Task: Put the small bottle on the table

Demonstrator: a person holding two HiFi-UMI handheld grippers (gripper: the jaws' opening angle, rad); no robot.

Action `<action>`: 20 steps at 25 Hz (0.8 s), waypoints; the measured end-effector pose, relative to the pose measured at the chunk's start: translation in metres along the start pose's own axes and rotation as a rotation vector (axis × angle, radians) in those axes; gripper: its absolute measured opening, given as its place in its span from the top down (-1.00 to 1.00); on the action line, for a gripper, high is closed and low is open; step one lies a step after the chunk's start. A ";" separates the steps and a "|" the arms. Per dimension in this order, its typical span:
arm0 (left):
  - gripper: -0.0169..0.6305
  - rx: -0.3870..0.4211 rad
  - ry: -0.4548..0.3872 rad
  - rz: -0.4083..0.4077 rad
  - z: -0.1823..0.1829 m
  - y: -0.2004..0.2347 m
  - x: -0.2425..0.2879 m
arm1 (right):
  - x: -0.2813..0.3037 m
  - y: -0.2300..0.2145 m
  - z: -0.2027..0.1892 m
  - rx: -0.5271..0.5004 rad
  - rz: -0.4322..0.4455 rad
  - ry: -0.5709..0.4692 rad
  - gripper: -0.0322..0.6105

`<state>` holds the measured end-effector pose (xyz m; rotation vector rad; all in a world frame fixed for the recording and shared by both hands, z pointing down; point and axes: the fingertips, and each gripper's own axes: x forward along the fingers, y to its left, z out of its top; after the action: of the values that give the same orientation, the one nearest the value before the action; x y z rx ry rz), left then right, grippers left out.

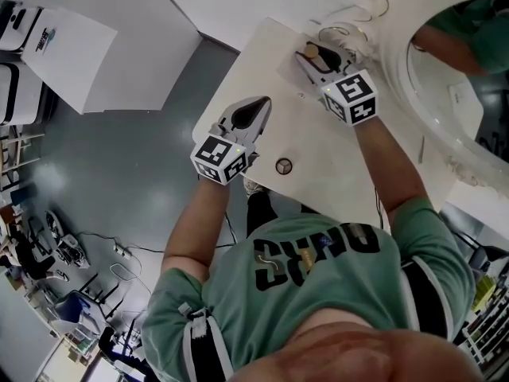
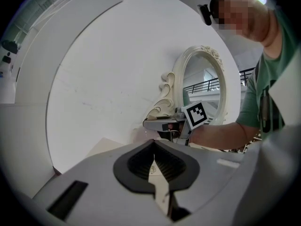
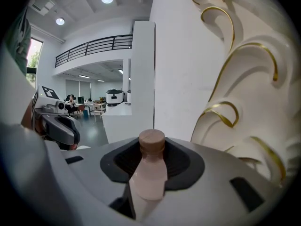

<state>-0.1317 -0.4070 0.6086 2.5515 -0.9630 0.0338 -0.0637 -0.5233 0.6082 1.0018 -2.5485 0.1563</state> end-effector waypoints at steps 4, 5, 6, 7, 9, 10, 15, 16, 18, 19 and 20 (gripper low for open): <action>0.91 -0.006 0.002 -0.001 -0.004 0.003 0.000 | 0.003 0.000 -0.001 0.013 -0.003 -0.018 0.50; 0.91 -0.010 0.004 -0.001 -0.005 0.003 0.000 | 0.003 0.000 0.000 0.017 -0.003 -0.023 0.50; 0.91 -0.015 0.005 -0.002 -0.006 0.003 0.000 | 0.004 0.000 0.000 0.021 -0.004 -0.027 0.50; 0.91 -0.021 0.006 -0.003 -0.008 0.003 0.000 | 0.004 0.000 0.000 0.024 -0.005 -0.028 0.50; 0.91 -0.030 0.009 -0.005 -0.009 0.001 -0.002 | 0.004 0.000 -0.001 0.032 -0.006 -0.022 0.49; 0.91 -0.031 0.013 -0.005 -0.009 -0.001 -0.002 | 0.005 -0.001 -0.001 0.036 -0.007 -0.016 0.49; 0.91 -0.014 0.008 0.001 -0.001 -0.008 -0.014 | -0.006 0.002 0.013 0.014 -0.034 -0.047 0.32; 0.91 -0.012 0.005 0.007 0.003 -0.010 -0.018 | -0.011 0.004 0.019 0.004 -0.037 -0.060 0.30; 0.91 -0.010 -0.002 0.018 0.010 -0.014 -0.027 | -0.021 0.009 0.029 -0.020 -0.035 -0.077 0.30; 0.91 -0.009 -0.006 0.023 0.013 -0.017 -0.031 | -0.027 0.011 0.034 -0.031 -0.033 -0.083 0.30; 0.91 -0.006 -0.010 0.028 0.017 -0.020 -0.035 | -0.034 0.013 0.039 -0.038 -0.032 -0.089 0.30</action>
<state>-0.1473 -0.3781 0.5802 2.5352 -1.0006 0.0266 -0.0625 -0.5015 0.5593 1.0566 -2.6032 0.0552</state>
